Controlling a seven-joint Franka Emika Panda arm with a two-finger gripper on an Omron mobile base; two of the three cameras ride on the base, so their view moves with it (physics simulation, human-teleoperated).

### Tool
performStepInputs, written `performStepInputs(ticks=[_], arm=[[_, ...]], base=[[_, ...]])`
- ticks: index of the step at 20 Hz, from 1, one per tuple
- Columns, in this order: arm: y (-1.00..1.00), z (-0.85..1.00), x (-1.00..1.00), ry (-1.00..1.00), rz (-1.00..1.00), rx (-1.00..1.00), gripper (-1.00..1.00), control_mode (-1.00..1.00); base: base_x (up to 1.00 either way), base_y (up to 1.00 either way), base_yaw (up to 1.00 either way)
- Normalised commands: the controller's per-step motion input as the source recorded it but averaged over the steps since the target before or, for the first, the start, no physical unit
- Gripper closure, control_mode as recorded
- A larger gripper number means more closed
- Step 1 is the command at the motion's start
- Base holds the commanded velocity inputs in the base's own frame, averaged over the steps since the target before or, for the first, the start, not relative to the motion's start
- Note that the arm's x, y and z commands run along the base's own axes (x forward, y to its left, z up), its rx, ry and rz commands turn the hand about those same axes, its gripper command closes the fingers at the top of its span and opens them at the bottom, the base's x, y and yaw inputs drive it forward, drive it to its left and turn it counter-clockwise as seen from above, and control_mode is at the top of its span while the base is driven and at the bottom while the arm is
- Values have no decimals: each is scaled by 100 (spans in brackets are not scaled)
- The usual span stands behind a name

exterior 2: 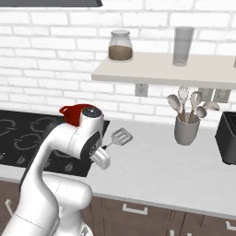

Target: Put the mushroom and cucumber in the pot. Retrieve the spatula and lightly stir the vegetables in the pot.

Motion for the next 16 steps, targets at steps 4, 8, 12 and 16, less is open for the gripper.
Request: performStepInputs(ticks=[4, 8, 12, 16], arm=[[52, 100, -1, -3, -23, 48, 100, -100], [40, 100, 0, 0, -23, 57, 100, -100], [42, 98, 0, 0, -16, 65, 100, -100], [53, 75, 0, 0, -18, 64, 100, -100]], base=[[0, 0, 0], [0, 0, 0], [0, 0, 0], [0, 0, 0]])
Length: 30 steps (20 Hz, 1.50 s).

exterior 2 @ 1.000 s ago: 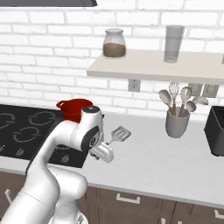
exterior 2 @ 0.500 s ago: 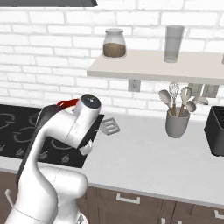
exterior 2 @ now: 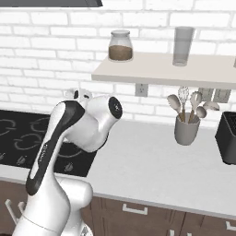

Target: Put the mushroom and cucumber in the pot. Retrieve the spatula and lightly stir the vegetables in the pot.

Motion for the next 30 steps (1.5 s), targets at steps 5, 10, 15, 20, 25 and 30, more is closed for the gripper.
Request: performStepInputs(ticks=[5, 10, 15, 20, 25, 30], arm=[[72, 23, 10, 0, -25, 56, 100, -100], [80, 0, 45, 2, -32, 46, 100, -100], [58, 12, 71, 1, -38, 39, 100, -100], [40, 27, 72, 5, -46, 13, 100, -100], [28, 8, 69, 8, -52, 0, 100, -100], [6, 3, 74, 6, -43, 7, 100, -100]], base=[[0, 0, 0], [0, 0, 0], [0, 0, 0], [0, 0, 0], [0, 0, 0], [0, 0, 0]])
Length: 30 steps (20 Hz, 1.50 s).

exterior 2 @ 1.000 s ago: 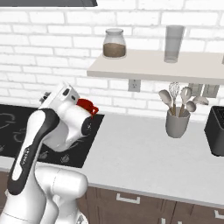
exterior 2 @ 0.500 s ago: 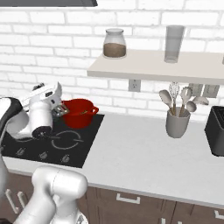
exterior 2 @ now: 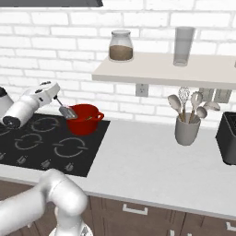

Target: Put the mushroom and cucumber in the pot. Retrieve the spatula and lightly stir the vegetables in the pot.

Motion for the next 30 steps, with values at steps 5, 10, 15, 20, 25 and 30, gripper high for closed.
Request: performStepInputs(ticks=[5, 10, 15, 20, 25, 30], arm=[[1, 0, 56, 2, -22, 18, 100, -100], [0, 0, 65, 2, -9, 26, 100, -100], [0, 0, 55, 12, -12, 19, 100, -100], [3, 0, 16, 22, -12, 19, 100, -100], [20, 0, 36, 17, -7, 20, 100, -100], [23, 0, 54, 13, -3, 16, 100, -100]], base=[[0, 0, 0], [0, 0, 0], [0, 0, 0], [0, 0, 0], [0, 0, 0], [0, 0, 0]])
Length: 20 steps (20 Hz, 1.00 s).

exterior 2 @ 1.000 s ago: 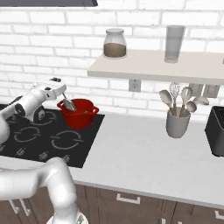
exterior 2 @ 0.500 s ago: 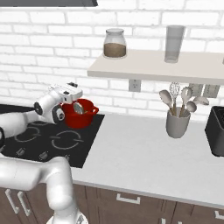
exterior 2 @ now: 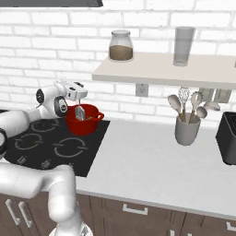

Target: Put the mushroom and cucumber in the pot. Retrieve the spatula and lightly stir the vegetables in the pot.

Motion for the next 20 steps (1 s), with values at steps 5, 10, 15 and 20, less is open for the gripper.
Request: performStepInputs(ticks=[5, 10, 15, 20], arm=[[17, -37, 51, 12, -3, 4, 100, -100], [1, -59, 52, 3, 0, 0, 100, -100], [4, -44, 31, 0, 0, 1, 100, -100], [10, -18, 0, -18, 17, 11, 100, -100]], base=[[0, 0, 0], [0, 0, 0], [0, 0, 0], [0, 0, 0]])
